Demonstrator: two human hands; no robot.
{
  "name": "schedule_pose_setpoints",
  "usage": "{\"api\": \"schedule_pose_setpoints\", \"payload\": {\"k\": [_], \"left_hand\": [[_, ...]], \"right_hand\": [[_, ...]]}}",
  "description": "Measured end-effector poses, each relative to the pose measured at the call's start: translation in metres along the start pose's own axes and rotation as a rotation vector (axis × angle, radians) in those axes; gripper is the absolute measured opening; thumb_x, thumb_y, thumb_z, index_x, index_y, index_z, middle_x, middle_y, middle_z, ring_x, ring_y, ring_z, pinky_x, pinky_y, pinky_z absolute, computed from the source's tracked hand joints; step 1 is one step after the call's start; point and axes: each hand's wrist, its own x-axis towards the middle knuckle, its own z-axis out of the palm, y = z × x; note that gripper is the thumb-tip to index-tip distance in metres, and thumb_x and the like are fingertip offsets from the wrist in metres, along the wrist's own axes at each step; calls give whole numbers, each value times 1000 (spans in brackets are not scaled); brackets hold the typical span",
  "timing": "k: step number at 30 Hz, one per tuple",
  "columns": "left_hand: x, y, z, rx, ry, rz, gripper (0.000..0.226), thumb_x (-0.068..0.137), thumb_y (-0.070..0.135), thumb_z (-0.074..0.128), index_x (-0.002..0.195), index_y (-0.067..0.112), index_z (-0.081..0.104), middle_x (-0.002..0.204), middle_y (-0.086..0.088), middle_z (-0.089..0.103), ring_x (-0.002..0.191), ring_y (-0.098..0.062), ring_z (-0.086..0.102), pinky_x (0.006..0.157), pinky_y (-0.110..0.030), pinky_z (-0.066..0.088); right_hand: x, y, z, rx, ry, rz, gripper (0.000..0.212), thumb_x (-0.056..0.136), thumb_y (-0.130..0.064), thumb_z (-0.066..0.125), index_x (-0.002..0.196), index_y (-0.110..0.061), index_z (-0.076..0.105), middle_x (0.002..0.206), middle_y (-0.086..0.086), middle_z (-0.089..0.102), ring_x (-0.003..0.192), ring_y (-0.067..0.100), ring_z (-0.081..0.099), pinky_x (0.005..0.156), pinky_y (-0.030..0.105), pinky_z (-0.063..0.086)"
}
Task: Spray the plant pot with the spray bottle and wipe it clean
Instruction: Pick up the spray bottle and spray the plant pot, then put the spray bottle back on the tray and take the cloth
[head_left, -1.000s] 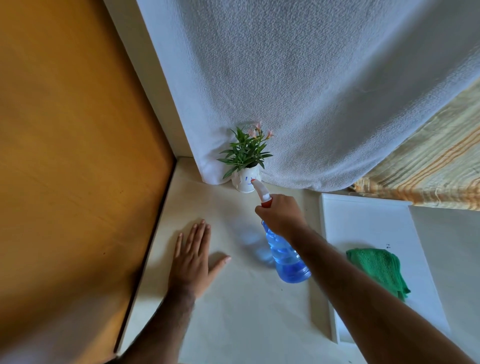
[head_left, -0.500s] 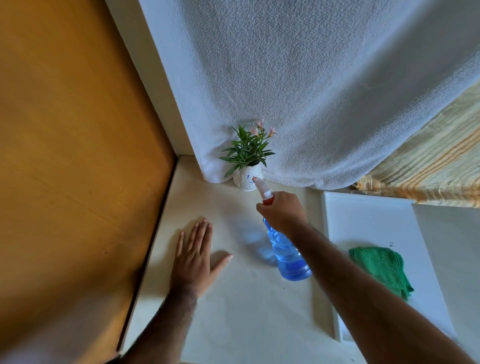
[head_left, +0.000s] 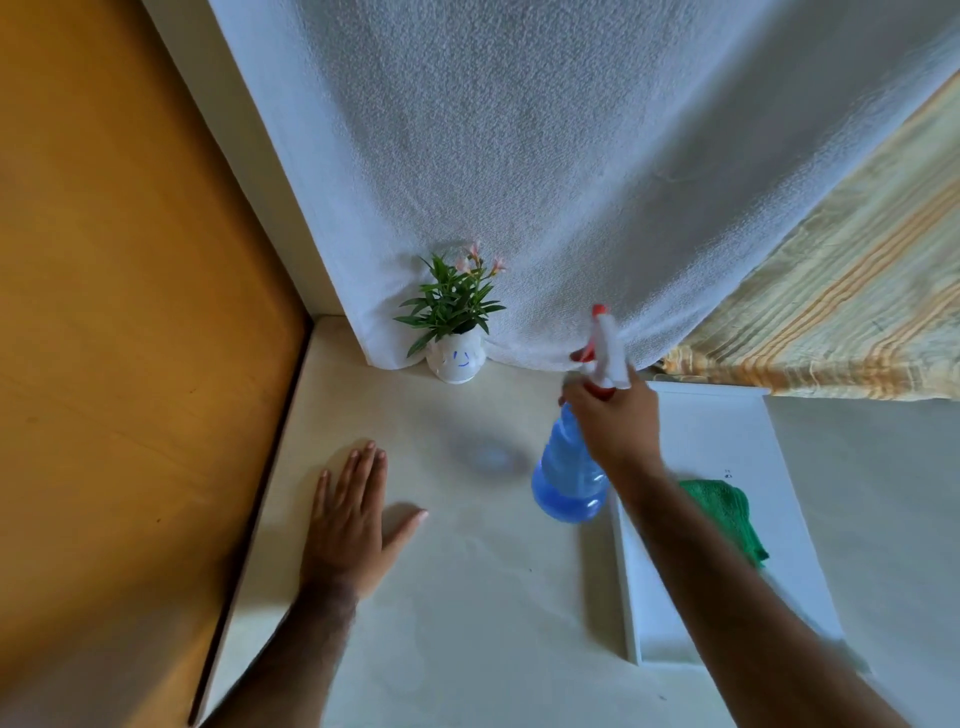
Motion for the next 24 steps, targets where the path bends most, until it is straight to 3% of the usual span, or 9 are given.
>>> {"api": "schedule_pose_setpoints", "payload": {"k": [5, 8, 11, 16, 19, 22, 24], "left_hand": [[1, 0, 0, 14, -24, 8, 98, 92, 78, 33, 160, 8, 36, 169, -12, 35, 153, -30, 40, 126, -57, 27], [1, -1, -1, 31, -27, 6, 99, 91, 78, 31, 160, 7, 35, 169, -12, 35, 153, -31, 40, 125, -58, 27], [1, 1, 0, 32, -25, 8, 99, 89, 75, 37, 160, 6, 36, 169, -13, 36, 152, -32, 41, 125, -59, 28], [1, 4, -1, 36, -18, 5, 99, 90, 78, 32, 159, 6, 37, 169, -13, 36, 153, -32, 40, 124, -58, 28], [2, 5, -1, 31, -9, 3, 99, 91, 78, 32, 160, 8, 35, 169, -12, 35, 154, -31, 38, 124, -58, 28], [1, 4, -1, 38, 3, 4, 97, 89, 74, 38, 161, 8, 34, 170, -12, 34, 155, -30, 37, 125, -57, 26], [1, 3, 0, 40, 3, 4, 98, 89, 74, 38, 161, 8, 33, 170, -12, 33, 155, -30, 36, 126, -57, 25]], "right_hand": [[35, 1, -55, 157, 252, -102, 25, 79, -35, 73, 103, -26, 70, 88, 3, 77, 83, 21, 74, 81, 45, 59], [55, 8, -71, 82, 321, -182, 29, 84, -37, 73, 111, -30, 63, 102, -9, 73, 87, 15, 72, 84, 38, 57], [66, 24, -78, 23, 378, -205, 28, 85, -40, 72, 110, -30, 62, 89, -18, 69, 80, 2, 66, 78, 27, 53], [74, 57, -83, 7, 368, -221, 33, 86, -41, 76, 111, -25, 62, 76, -9, 66, 70, 7, 64, 72, 32, 54], [76, 68, -83, 5, 365, -233, 36, 86, -45, 76, 109, -22, 61, 82, -25, 65, 70, 1, 64, 71, 29, 55], [78, 67, -81, -16, 349, -236, 29, 86, -46, 76, 107, -38, 58, 69, -23, 59, 62, -3, 56, 65, 27, 53], [76, 64, -80, -25, 325, -253, 36, 86, -41, 77, 115, -43, 55, 64, -19, 55, 59, -2, 54, 64, 20, 50]]}}
